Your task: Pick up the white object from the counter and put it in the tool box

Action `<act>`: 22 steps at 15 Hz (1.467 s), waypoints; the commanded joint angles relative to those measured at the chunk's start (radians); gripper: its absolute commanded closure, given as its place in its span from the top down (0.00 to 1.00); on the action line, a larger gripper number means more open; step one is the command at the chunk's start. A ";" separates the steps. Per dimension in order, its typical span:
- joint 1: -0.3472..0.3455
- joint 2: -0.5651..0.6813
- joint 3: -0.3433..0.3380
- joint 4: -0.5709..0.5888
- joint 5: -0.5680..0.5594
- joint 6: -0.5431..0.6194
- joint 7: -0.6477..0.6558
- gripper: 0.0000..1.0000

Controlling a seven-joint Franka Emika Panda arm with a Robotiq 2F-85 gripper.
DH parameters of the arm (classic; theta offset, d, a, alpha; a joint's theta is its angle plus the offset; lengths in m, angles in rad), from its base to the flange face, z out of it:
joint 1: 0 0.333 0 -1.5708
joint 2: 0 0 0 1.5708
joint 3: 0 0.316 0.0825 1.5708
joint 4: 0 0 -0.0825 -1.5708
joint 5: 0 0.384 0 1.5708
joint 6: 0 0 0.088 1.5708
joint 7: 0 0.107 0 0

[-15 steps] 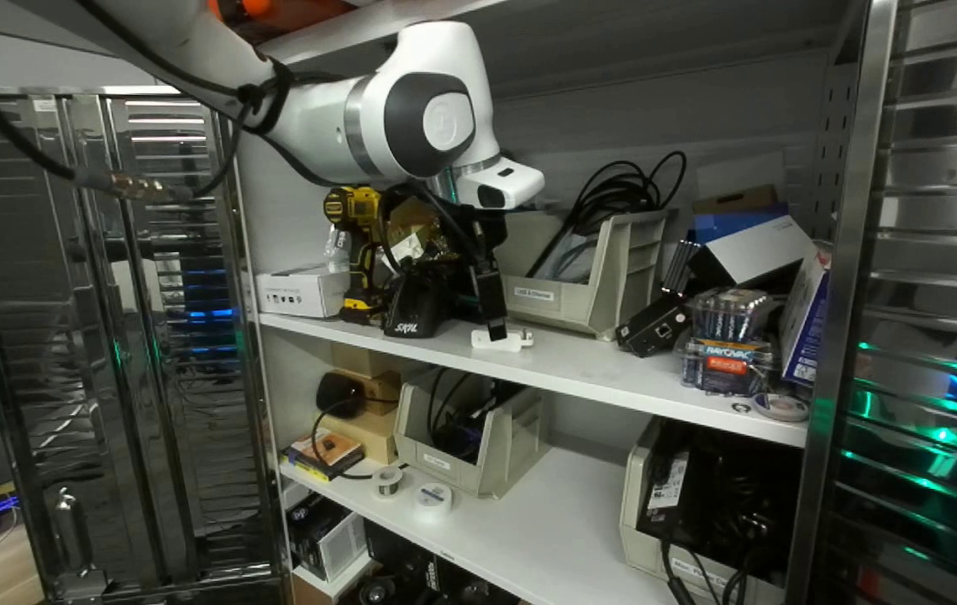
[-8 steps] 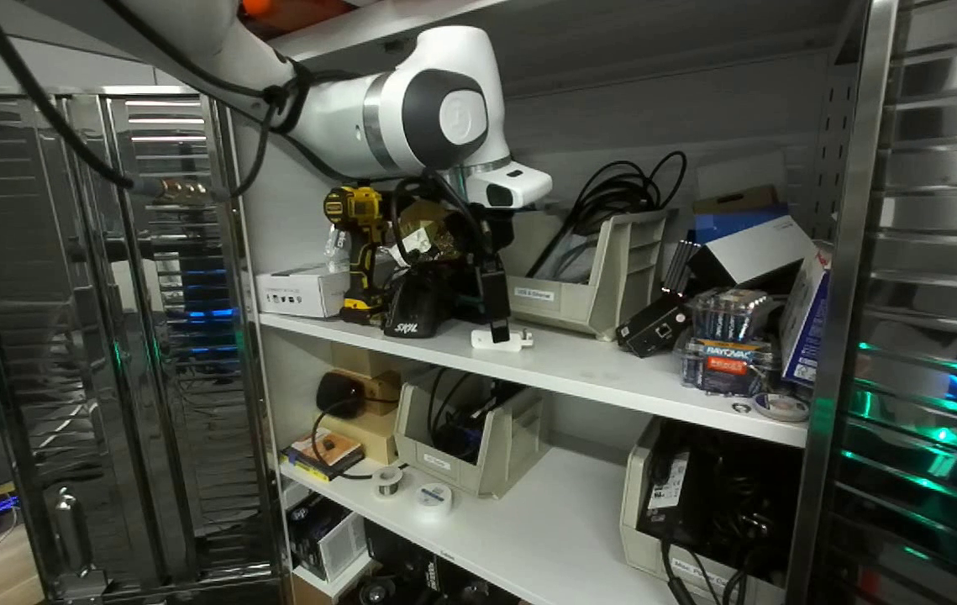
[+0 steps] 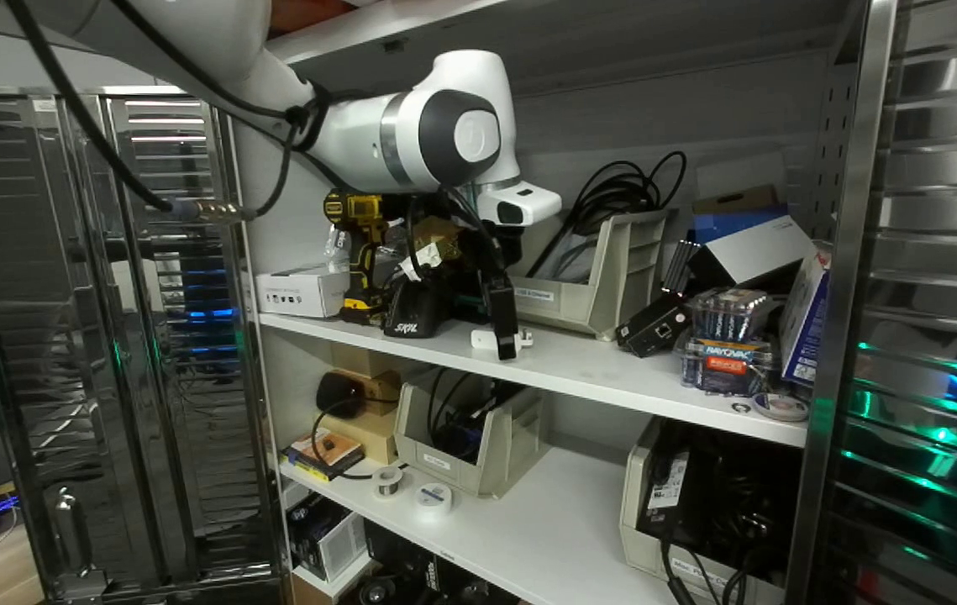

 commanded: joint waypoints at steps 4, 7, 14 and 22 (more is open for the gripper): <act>0.022 0.027 -0.007 0.063 0.005 -0.055 -0.048 0.66; 0.022 0.018 -0.007 0.065 0.004 -0.083 -0.079 0.42; 0.029 -0.039 -0.033 -0.019 -0.058 -0.062 -0.097 0.04; 0.028 -0.290 -0.028 -0.297 -0.219 0.249 -0.031 0.05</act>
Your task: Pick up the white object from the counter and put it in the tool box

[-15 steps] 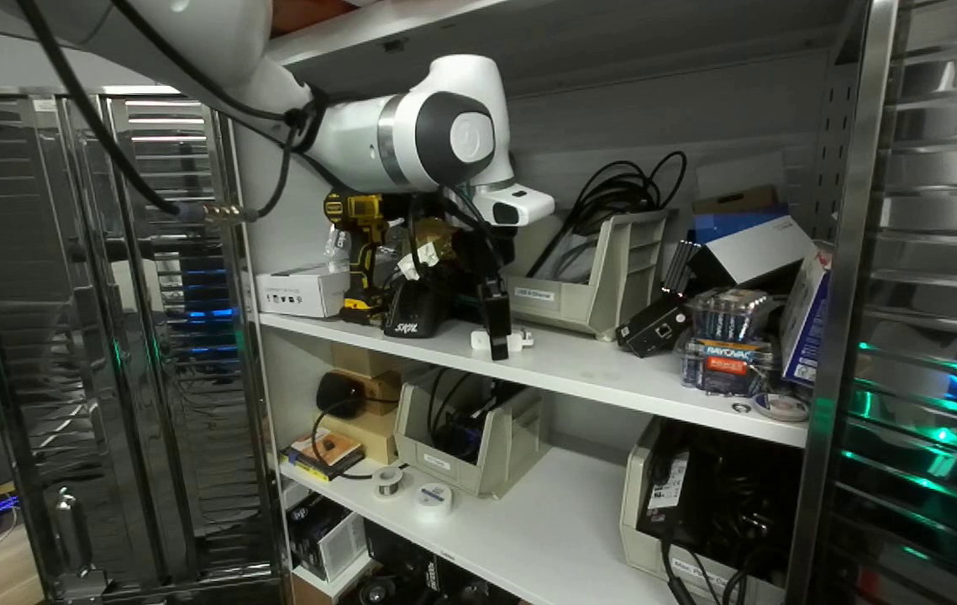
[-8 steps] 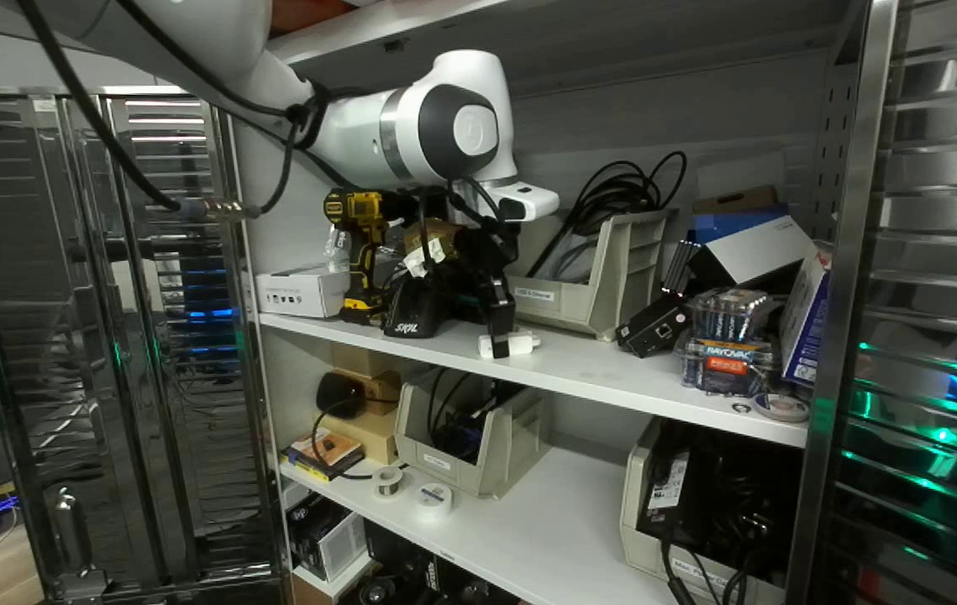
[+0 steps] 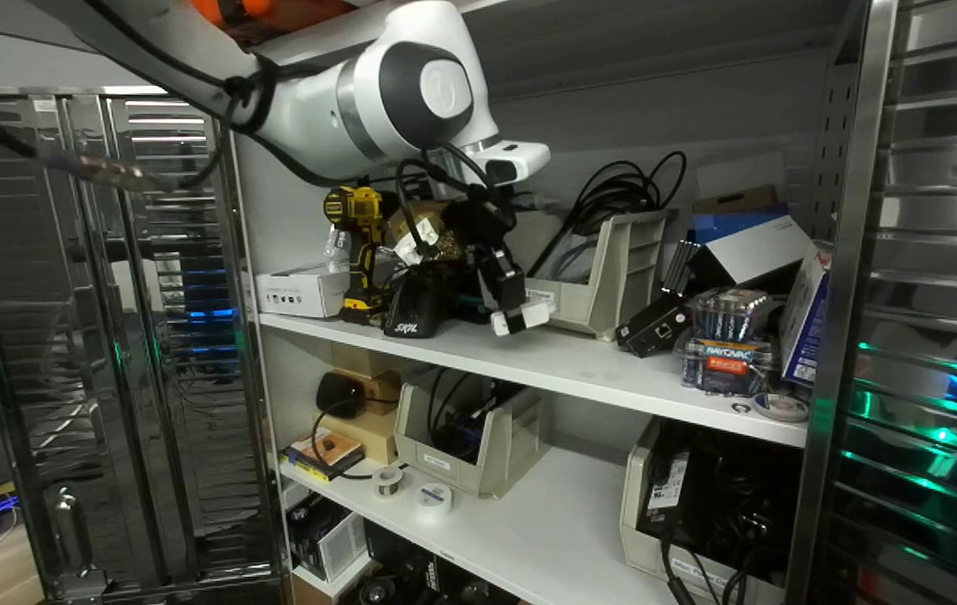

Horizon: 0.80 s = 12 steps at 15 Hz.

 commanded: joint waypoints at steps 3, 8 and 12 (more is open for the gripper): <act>-0.001 -0.130 0.006 -0.134 -0.129 0.296 0.122 0.05; 0.008 -0.023 -0.020 -0.044 -0.356 0.525 0.412 0.05; 0.031 0.103 -0.067 0.123 -0.584 0.580 0.701 0.05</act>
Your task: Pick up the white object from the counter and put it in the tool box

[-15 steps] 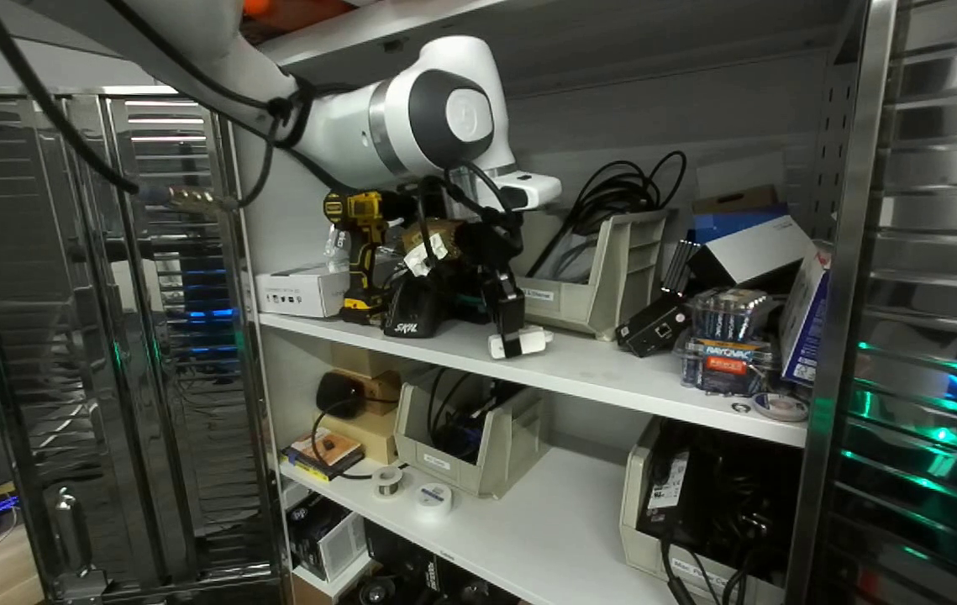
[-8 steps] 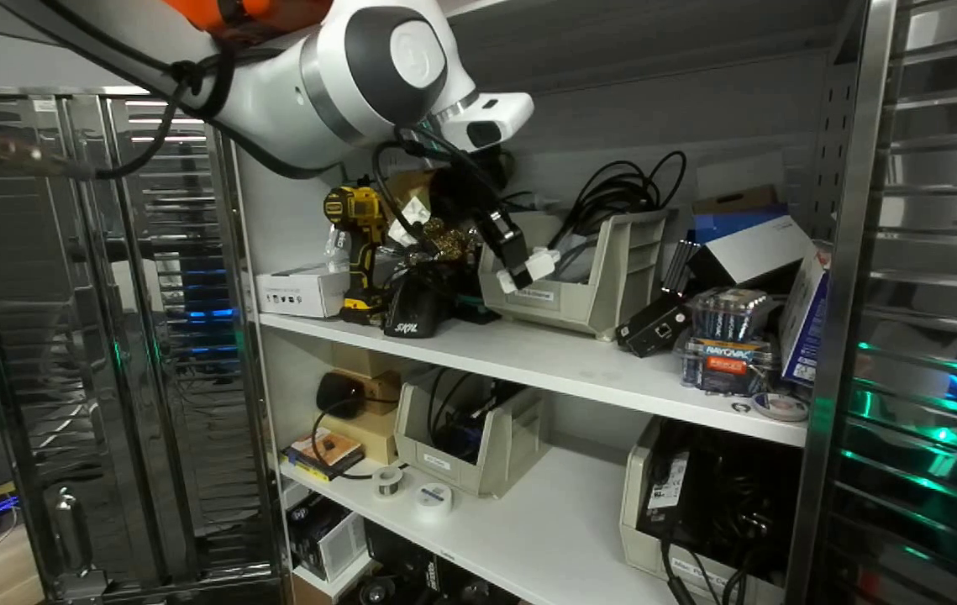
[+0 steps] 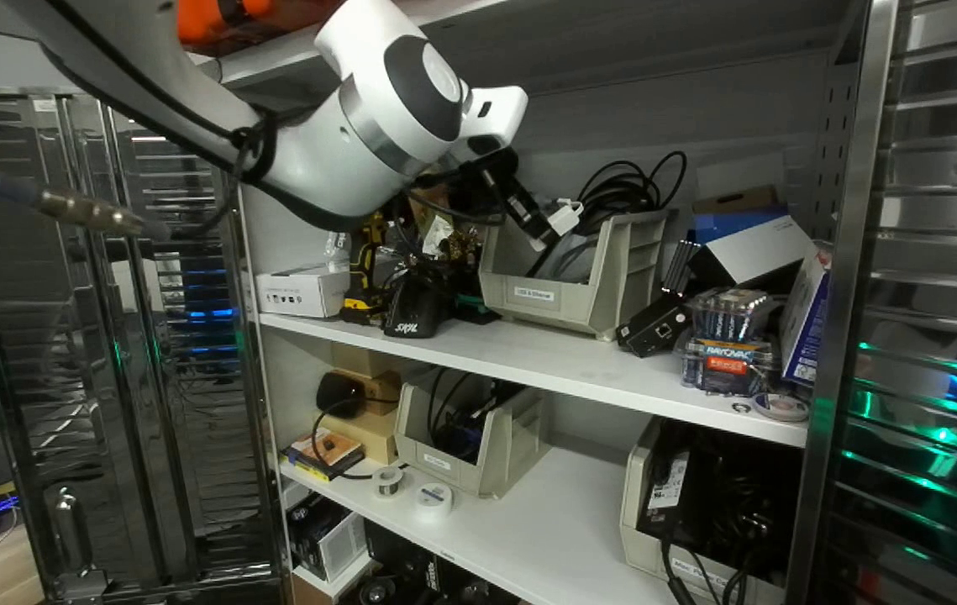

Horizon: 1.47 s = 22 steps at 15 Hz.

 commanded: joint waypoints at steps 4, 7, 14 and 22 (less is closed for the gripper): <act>0.046 0.215 -0.067 0.320 -0.217 0.003 0.294 0.44; 0.044 0.247 -0.059 0.370 -0.188 0.002 0.307 0.58; 0.003 0.130 0.007 0.212 -0.099 0.038 0.205 1.00; -0.136 -0.225 0.217 -0.220 0.380 -0.216 -0.367 1.00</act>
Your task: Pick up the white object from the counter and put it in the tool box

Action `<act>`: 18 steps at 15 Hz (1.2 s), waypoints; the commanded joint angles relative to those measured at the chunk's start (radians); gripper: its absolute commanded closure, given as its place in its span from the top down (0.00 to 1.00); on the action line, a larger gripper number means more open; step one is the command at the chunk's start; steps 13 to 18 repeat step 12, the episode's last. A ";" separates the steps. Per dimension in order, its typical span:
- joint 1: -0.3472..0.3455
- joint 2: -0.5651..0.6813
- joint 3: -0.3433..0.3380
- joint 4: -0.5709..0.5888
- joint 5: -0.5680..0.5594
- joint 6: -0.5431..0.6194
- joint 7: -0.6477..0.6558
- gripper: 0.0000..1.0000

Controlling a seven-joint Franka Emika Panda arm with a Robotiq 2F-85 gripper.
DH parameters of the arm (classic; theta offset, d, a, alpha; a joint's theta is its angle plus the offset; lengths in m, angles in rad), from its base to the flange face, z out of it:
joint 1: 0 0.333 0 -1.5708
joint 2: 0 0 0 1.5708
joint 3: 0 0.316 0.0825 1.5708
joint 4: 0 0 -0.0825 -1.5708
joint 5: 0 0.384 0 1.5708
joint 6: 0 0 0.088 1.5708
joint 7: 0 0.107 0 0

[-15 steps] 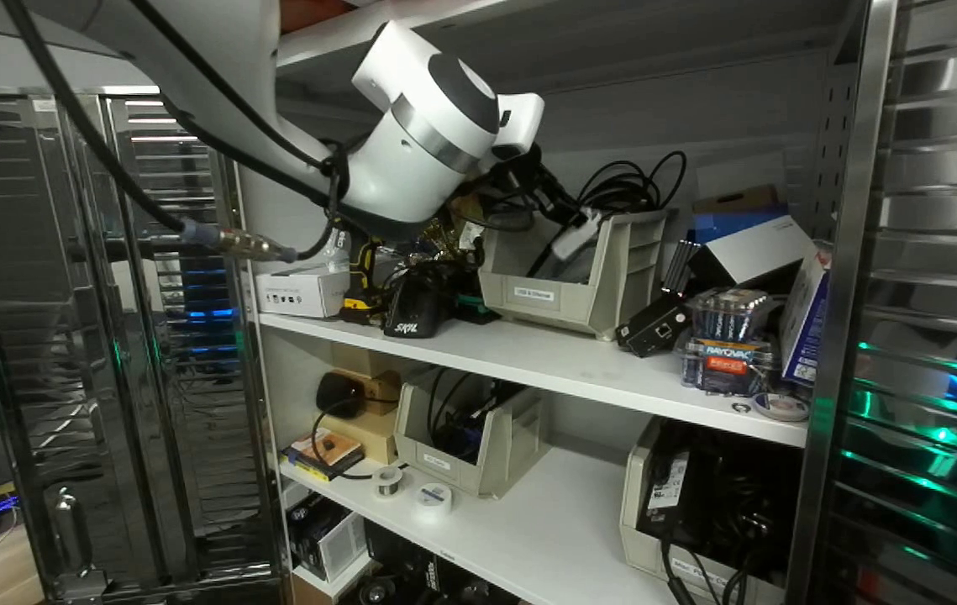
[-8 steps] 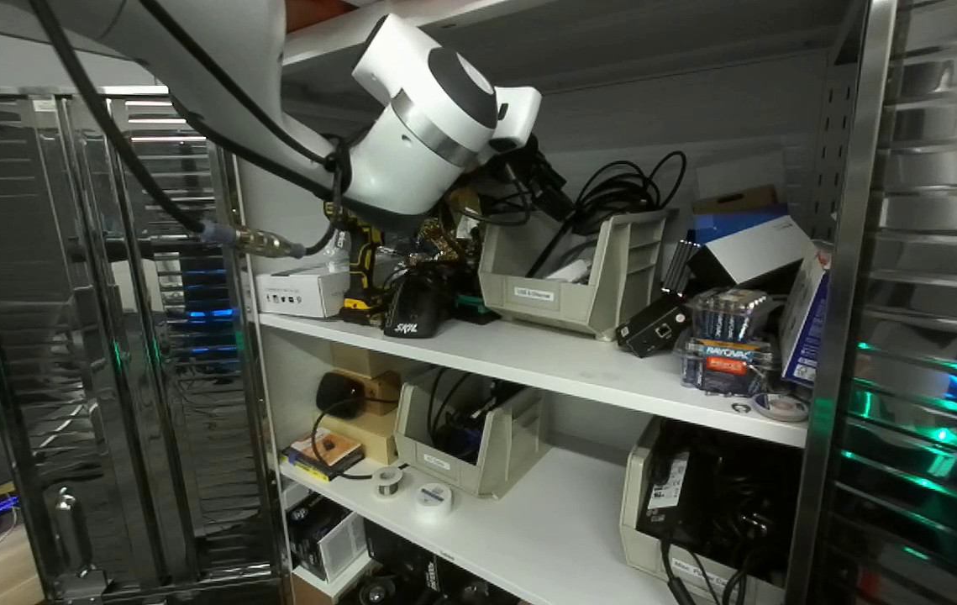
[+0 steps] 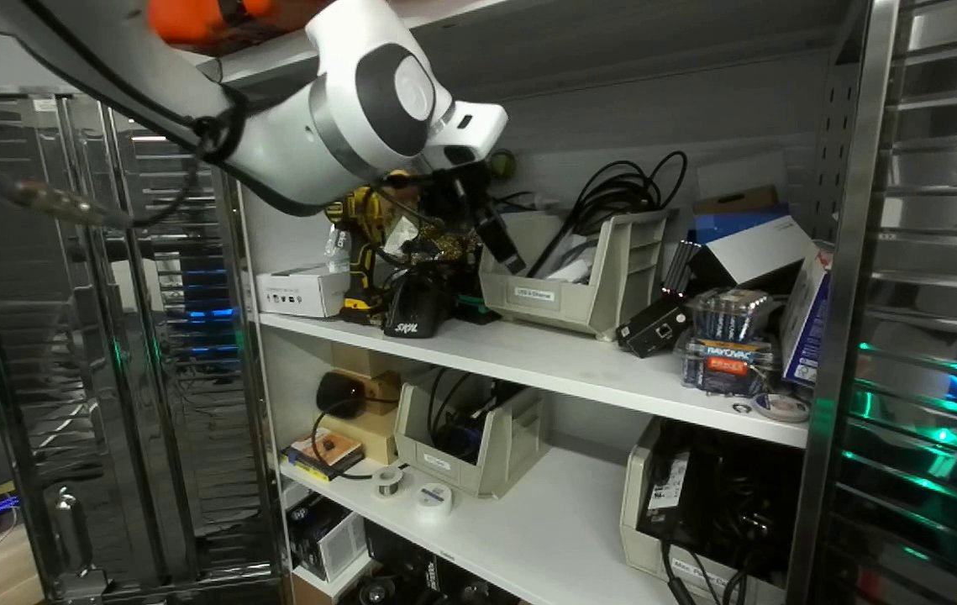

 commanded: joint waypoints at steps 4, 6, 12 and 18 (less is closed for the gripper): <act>0.000 -0.363 -0.039 -0.212 0.265 -0.487 -0.430 1.00; -0.010 -0.443 -0.066 -0.213 0.289 -0.686 -0.552 1.00; -0.036 -0.536 -0.106 -0.169 0.326 -0.955 -0.745 1.00; -0.036 -0.536 -0.106 -0.169 0.326 -0.955 -0.745 1.00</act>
